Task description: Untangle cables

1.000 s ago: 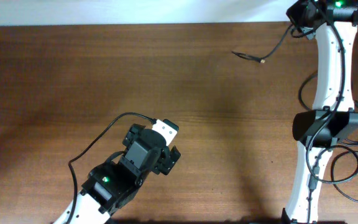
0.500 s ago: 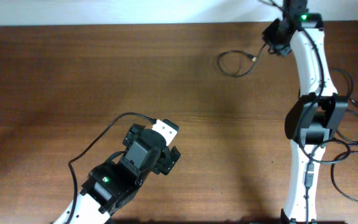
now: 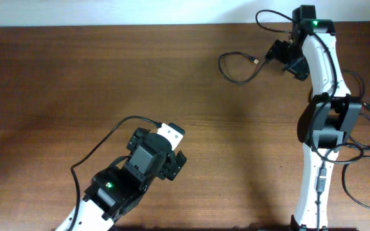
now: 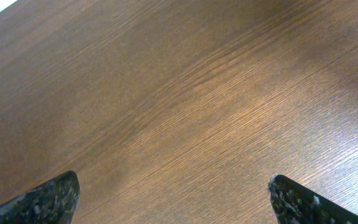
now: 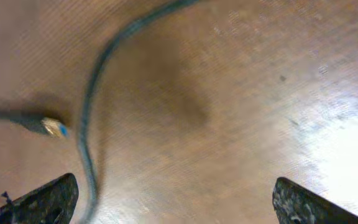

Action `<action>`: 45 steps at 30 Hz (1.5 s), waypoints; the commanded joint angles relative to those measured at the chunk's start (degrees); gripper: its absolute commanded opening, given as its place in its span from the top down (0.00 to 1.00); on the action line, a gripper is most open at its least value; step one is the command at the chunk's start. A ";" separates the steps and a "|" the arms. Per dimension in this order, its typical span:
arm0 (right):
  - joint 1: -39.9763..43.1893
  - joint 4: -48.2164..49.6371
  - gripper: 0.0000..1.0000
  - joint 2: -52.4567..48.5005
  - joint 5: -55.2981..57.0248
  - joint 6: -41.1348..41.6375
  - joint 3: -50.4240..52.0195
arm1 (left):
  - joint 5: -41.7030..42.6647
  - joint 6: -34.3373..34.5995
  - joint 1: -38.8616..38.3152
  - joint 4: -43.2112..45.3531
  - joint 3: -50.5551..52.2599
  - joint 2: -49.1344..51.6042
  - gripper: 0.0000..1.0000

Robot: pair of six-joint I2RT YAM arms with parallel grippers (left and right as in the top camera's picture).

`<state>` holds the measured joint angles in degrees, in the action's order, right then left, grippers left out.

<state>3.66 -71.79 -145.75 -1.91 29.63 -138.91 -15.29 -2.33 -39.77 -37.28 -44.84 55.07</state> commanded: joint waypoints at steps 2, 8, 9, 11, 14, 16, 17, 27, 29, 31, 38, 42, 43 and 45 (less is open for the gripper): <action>-0.24 -2.01 0.01 9.55 -0.63 -14.60 0.04 | -0.59 0.17 0.20 0.09 -0.20 -0.39 0.01; -0.31 -3.34 0.01 20.13 -0.33 -21.00 0.04 | -0.59 0.17 0.20 0.09 -0.20 -0.39 0.01; -0.31 -4.02 0.01 22.29 0.46 -21.31 0.04 | -0.59 0.17 0.20 0.09 -0.20 -0.39 0.01; -0.31 -5.46 0.01 25.88 1.07 -21.86 0.04 | -0.57 0.17 0.20 0.09 -0.20 -0.39 0.01; -0.33 -8.66 0.01 31.54 1.38 -23.45 0.04 | -0.57 0.17 0.20 0.11 -0.20 -0.39 0.01; -0.31 -10.84 0.01 35.67 1.92 -23.43 0.04 | -0.59 0.17 0.20 0.09 -0.20 -0.39 0.01; -0.33 -11.37 0.01 36.87 1.92 -23.43 0.04 | -0.59 0.17 0.20 0.11 -0.20 -0.39 0.01; -0.50 -20.28 0.01 46.62 2.82 -24.09 0.07 | -0.57 0.17 0.20 0.09 -0.20 -0.39 0.01; -1.64 -21.42 0.01 47.25 4.33 -25.14 0.07 | -0.59 0.17 0.20 0.09 -0.20 -0.39 0.01; -3.72 -22.77 0.01 47.65 7.63 -24.65 0.07 | -0.59 0.17 0.20 0.09 -0.20 -0.39 0.01; -16.35 -25.53 0.01 47.80 15.54 -20.09 0.48 | -0.57 0.17 0.20 0.09 -0.20 -0.39 0.01; -23.58 -25.51 0.01 47.82 20.02 -17.77 3.91 | -0.59 0.17 0.20 0.09 -0.20 -0.39 0.01; -25.03 -25.51 0.01 47.84 21.38 -16.70 5.51 | -0.59 0.17 0.20 0.09 -0.20 -0.39 0.01; -27.67 -25.05 0.01 48.22 24.41 -14.16 10.12 | -0.57 0.17 0.20 0.09 -0.20 -0.39 0.01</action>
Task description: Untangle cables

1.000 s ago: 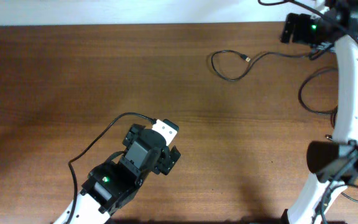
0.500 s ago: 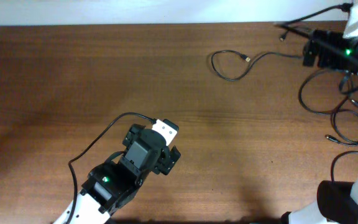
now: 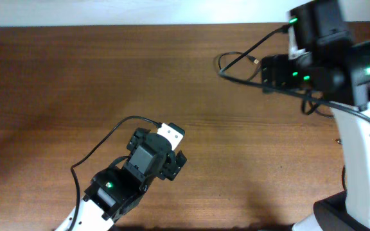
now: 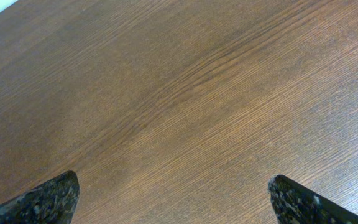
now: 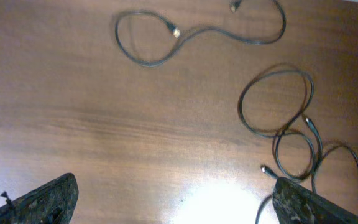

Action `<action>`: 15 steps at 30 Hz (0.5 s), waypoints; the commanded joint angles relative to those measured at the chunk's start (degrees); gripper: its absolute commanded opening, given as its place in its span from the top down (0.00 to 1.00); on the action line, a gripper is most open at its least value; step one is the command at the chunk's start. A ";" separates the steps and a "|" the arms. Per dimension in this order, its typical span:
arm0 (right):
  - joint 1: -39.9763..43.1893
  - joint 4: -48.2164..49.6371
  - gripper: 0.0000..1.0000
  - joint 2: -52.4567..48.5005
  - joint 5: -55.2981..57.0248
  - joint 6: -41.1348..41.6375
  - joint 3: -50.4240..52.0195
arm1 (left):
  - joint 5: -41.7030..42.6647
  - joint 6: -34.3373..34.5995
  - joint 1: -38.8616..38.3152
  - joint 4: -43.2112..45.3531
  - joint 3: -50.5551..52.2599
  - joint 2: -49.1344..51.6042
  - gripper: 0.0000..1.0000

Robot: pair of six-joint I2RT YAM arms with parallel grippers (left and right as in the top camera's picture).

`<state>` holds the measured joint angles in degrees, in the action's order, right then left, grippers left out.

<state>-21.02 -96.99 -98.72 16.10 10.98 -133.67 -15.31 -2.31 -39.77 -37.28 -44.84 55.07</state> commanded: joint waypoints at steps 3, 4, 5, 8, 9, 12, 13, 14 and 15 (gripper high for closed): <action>-5.35 3.39 0.01 2.58 6.97 4.79 11.50 | -0.57 0.15 0.20 0.11 -0.20 -0.39 0.01; -6.19 6.08 0.01 3.82 6.88 4.79 15.37 | -0.57 0.15 0.20 0.09 -0.20 -0.39 0.01; -6.69 8.33 0.01 5.05 6.60 5.03 18.64 | -0.55 0.15 0.20 0.09 -0.20 -0.39 0.01; -7.17 12.46 0.01 7.87 4.61 5.64 25.38 | -0.57 0.15 0.20 0.09 -0.20 -0.39 0.01; -7.17 14.43 0.01 9.18 2.82 5.64 28.35 | -0.57 0.15 0.20 0.09 -0.20 -0.39 0.01; -7.17 20.46 0.01 12.98 -0.24 5.66 36.54 | -0.57 0.15 0.20 0.09 -0.20 -0.39 0.01; -7.15 22.14 0.01 14.01 -1.38 5.77 38.77 | -0.57 0.15 0.20 0.09 -0.20 -0.39 0.01; -7.15 24.26 0.01 15.26 -3.04 6.05 41.64 | -0.57 0.15 0.20 0.09 -0.20 -0.39 0.01; -7.15 26.40 0.01 16.35 -4.39 6.40 44.52 | -0.55 0.15 0.20 0.09 -0.20 -0.39 0.01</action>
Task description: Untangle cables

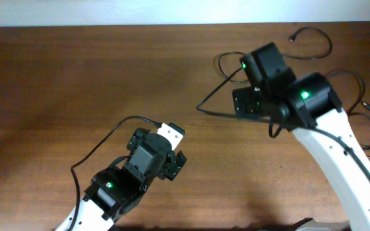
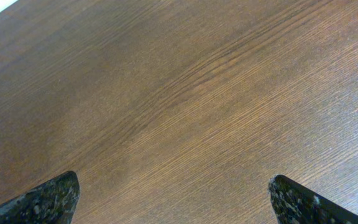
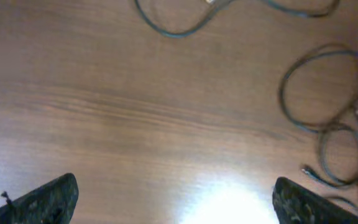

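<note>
Thin dark cables lie on the far right of the wooden table (image 1: 76, 70). One cable makes a long curve (image 1: 313, 31) at the back edge, and another cable's loop (image 1: 225, 62) shows beside my right arm. In the right wrist view that loop (image 3: 178, 31) sits at the top, and overlapping cable loops (image 3: 328, 93) lie at the right. My right gripper (image 3: 175, 182) hangs open, high over bare wood left of them. At the front left my left gripper (image 2: 173, 177) is open over bare wood, no cable near it.
More cable ends run off the right edge of the table. The right arm's own lead (image 1: 214, 93) hangs out to the left of its wrist. The left arm's lead (image 1: 108, 138) curves over the table at the front left.
My right arm has swung left and toward the front. The cables have slid up and to the right in its wrist view. The left arm has not moved. Both grippers stay open.
At first my right gripper was open and low at the back right, close over one cable and its plug. Then it was high above the table with several cables in view below. Now it is further left, toward the middle. The left arm stayed still throughout.
</note>
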Action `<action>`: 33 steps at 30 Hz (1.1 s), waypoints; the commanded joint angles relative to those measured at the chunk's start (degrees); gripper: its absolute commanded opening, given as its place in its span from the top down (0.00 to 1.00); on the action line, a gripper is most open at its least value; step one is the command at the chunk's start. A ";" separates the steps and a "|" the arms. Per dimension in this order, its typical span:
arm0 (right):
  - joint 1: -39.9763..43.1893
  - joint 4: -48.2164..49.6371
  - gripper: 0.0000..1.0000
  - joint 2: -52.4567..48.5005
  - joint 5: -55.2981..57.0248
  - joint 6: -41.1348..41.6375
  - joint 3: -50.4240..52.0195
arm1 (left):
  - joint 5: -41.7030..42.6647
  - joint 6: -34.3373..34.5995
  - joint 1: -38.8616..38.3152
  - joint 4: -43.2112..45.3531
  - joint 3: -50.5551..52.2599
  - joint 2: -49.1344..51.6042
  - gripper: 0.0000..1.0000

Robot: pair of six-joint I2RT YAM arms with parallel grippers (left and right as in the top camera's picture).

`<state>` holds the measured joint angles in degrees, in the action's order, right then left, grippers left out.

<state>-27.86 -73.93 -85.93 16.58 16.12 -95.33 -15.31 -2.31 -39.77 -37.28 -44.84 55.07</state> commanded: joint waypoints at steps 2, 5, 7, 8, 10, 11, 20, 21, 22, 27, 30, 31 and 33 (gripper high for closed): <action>-0.31 6.29 0.01 4.94 -5.40 2.95 10.43 | -0.57 0.15 0.20 0.09 -0.20 -0.39 0.01; -0.31 11.28 0.01 6.23 -6.40 4.72 17.00 | -0.55 0.15 0.20 0.09 -0.20 -0.39 0.01; -0.31 14.62 0.01 6.23 -7.50 5.86 21.16 | -0.55 0.15 0.20 0.09 -0.20 -0.39 0.01; -0.31 16.96 0.01 6.23 -8.11 5.84 23.39 | -0.57 0.15 0.20 0.09 -0.20 -0.39 0.01; -0.31 21.03 0.01 6.23 -8.79 5.86 27.45 | -0.55 0.15 0.20 0.09 -0.20 -0.39 0.01; -0.31 22.23 0.01 6.23 -8.63 6.45 28.72 | -0.55 0.15 0.20 0.09 -0.20 -0.39 0.01; -0.15 26.21 0.01 4.81 -8.46 8.37 33.07 | -0.57 0.15 0.20 0.11 -0.20 -0.39 0.01; -0.15 26.23 0.01 4.76 -8.46 8.37 33.07 | -0.57 0.15 0.20 0.09 -0.20 -0.39 0.01; -0.15 26.23 0.01 4.76 -8.46 8.39 33.07 | -0.55 0.15 0.20 0.09 -0.20 -0.39 0.01; -0.15 26.23 0.01 4.76 -8.46 8.37 33.07 | -0.57 0.15 0.20 0.09 -0.20 -0.39 0.01; -0.15 26.23 0.01 4.76 -8.46 8.37 33.07 | -0.57 0.15 0.20 0.09 -0.20 -0.39 0.01; -0.15 26.23 0.01 4.76 -8.46 8.39 33.07 | -0.57 0.15 0.20 0.09 -0.20 -0.39 0.01; -0.15 26.23 0.01 4.76 -8.46 8.37 33.07 | -0.55 0.15 0.20 0.09 -0.20 -0.39 0.01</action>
